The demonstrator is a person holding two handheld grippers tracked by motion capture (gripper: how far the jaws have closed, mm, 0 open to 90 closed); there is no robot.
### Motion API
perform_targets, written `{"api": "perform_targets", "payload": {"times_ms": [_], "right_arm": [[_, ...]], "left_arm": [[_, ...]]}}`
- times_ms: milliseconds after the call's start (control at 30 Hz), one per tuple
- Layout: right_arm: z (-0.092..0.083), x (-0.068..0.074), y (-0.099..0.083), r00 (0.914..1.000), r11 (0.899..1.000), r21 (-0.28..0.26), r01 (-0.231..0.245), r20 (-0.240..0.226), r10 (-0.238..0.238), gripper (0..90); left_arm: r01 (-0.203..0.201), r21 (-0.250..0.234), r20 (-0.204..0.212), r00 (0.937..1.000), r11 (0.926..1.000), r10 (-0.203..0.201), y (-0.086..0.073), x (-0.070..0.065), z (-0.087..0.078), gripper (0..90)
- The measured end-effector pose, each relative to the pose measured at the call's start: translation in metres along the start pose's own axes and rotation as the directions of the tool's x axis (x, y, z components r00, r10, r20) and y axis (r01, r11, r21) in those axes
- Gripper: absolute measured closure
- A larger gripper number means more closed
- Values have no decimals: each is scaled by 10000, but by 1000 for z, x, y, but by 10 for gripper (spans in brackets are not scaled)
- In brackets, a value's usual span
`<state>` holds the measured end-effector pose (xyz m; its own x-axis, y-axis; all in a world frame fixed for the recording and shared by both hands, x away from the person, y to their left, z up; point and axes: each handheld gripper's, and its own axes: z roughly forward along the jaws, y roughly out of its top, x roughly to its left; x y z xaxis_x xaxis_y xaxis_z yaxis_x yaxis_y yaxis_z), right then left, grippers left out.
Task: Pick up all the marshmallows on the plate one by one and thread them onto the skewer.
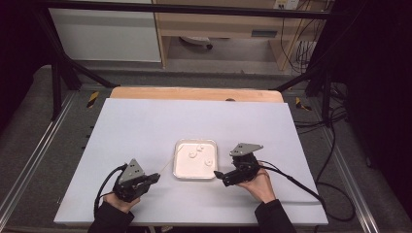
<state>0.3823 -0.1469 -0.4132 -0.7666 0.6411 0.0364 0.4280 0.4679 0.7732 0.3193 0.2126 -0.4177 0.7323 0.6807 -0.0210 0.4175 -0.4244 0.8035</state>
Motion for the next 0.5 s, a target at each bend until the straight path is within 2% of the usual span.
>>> {"api": "perform_targets", "payload": {"times_ms": [333, 500], "right_arm": [[27, 2, 17, 9998, 9997, 225, 53, 174, -57, 62], [40, 5, 21, 9993, 9991, 235, 345, 133, -348, 147]], "left_arm": [[80, -95, -41, 10000, 9999, -80, -4, 0, 1, 885], [119, -154, -72, 9999, 9998, -120, -4, 0, 1, 885]]}}
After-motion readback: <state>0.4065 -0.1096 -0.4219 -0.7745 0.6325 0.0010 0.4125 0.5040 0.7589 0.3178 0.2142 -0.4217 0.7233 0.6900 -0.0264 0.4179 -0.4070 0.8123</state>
